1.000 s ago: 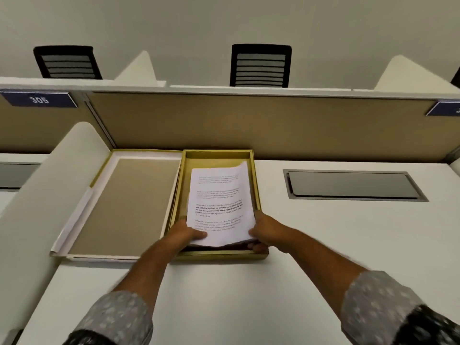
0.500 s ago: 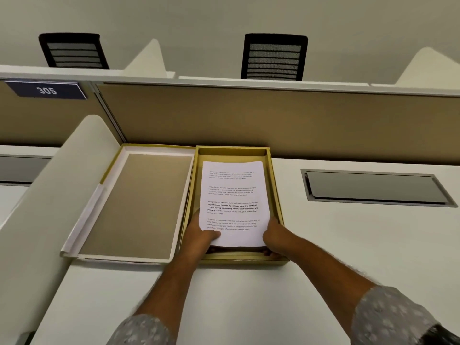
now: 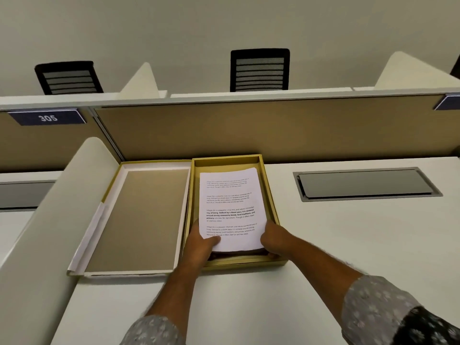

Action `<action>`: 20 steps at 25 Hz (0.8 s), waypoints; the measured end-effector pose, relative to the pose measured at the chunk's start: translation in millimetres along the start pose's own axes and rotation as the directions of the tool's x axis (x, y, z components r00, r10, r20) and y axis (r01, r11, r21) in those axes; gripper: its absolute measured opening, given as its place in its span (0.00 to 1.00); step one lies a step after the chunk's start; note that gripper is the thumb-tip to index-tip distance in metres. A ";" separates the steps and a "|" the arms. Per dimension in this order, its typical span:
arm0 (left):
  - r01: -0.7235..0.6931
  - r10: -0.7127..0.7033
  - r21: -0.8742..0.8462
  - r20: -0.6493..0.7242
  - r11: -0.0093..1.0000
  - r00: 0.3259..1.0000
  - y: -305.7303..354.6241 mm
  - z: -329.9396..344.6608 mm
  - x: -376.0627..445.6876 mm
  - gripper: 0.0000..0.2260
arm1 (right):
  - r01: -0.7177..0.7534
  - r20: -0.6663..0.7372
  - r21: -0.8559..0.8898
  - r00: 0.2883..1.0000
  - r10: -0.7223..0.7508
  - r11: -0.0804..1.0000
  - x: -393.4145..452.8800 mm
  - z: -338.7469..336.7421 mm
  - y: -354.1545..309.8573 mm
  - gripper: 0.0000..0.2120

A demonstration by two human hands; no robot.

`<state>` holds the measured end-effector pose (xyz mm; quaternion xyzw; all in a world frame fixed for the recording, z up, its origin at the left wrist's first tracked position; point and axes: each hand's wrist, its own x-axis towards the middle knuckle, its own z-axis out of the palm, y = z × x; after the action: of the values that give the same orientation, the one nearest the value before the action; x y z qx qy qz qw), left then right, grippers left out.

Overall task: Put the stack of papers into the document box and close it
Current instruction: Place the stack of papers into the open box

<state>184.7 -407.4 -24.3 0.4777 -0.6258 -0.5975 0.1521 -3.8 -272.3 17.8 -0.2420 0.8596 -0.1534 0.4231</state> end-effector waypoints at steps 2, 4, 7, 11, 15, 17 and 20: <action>-0.074 0.077 0.113 -0.022 0.991 0.997 2.5 2.2 -13.1 0.31 | 0.070 -0.034 -0.116 0.997 -0.074 0.991 -4.8 -5.0 5.5 0.22; -0.182 0.224 0.279 -0.126 0.943 0.966 -1.0 1.9 -35.1 0.33 | 0.127 -0.110 -0.219 0.982 -0.154 0.967 -15.7 -9.0 16.7 0.21; -0.216 0.343 0.316 -0.429 0.924 0.836 -23.5 -9.8 -74.9 0.27 | 0.169 -0.231 -0.144 0.952 -0.199 0.975 -38.9 -5.7 40.3 0.25; 0.039 -0.149 -0.163 -0.743 0.986 0.652 -67.8 -43.6 -102.5 0.19 | 0.242 -0.271 -0.081 0.928 -0.255 0.967 -64.9 8.5 63.5 0.22; 0.196 -0.422 -0.390 -0.664 0.900 0.617 -82.0 -81.2 -91.7 0.28 | 0.262 -0.287 -0.025 0.922 -0.258 0.965 -77.1 18.5 68.4 0.26; 0.204 -0.350 -0.292 -0.644 0.934 0.680 -81.1 -90.2 -81.9 0.26 | 0.272 -0.275 -0.002 0.925 -0.262 0.962 -80.1 17.0 66.3 0.26; 0.116 -0.311 -0.318 -0.675 0.941 0.669 -75.7 -83.0 -67.7 0.20 | 0.267 -0.264 0.050 0.933 -0.245 0.963 -78.7 12.5 64.2 0.25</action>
<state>313.1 -391.8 -46.2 0.7196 -0.3761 -0.4510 0.3707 29.2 -176.5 31.6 -0.3119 0.8607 -0.2733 0.2954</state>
